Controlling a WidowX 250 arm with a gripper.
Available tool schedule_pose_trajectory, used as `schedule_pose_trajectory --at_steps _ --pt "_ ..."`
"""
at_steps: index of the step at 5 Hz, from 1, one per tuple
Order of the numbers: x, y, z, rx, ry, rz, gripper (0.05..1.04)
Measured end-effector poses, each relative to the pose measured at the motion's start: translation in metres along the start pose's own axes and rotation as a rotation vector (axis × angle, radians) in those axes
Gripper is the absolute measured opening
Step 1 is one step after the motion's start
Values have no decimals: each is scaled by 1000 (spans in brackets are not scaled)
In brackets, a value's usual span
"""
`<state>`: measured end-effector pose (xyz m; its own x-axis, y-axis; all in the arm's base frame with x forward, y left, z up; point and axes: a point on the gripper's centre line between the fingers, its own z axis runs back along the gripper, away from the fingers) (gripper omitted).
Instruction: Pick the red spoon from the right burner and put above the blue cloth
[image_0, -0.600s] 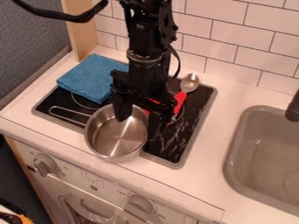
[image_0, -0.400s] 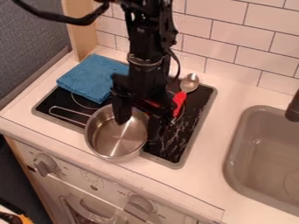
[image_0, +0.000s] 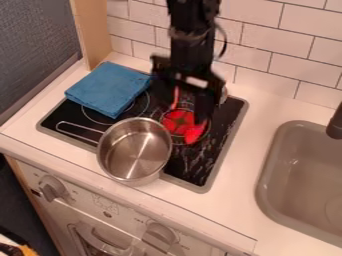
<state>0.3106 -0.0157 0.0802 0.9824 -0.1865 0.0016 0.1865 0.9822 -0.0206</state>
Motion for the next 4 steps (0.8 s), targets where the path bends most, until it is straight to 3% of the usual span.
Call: schedule_pose_trajectory --at_steps 1,2,3,4 --pt "26 6 2 31 -34 16 1001" --pt "38 -2 -41 50 19 27 1001" --pt "39 -2 -59 62 14 71 1001" --pt "39 -5 -74 41 -19 136 1001"
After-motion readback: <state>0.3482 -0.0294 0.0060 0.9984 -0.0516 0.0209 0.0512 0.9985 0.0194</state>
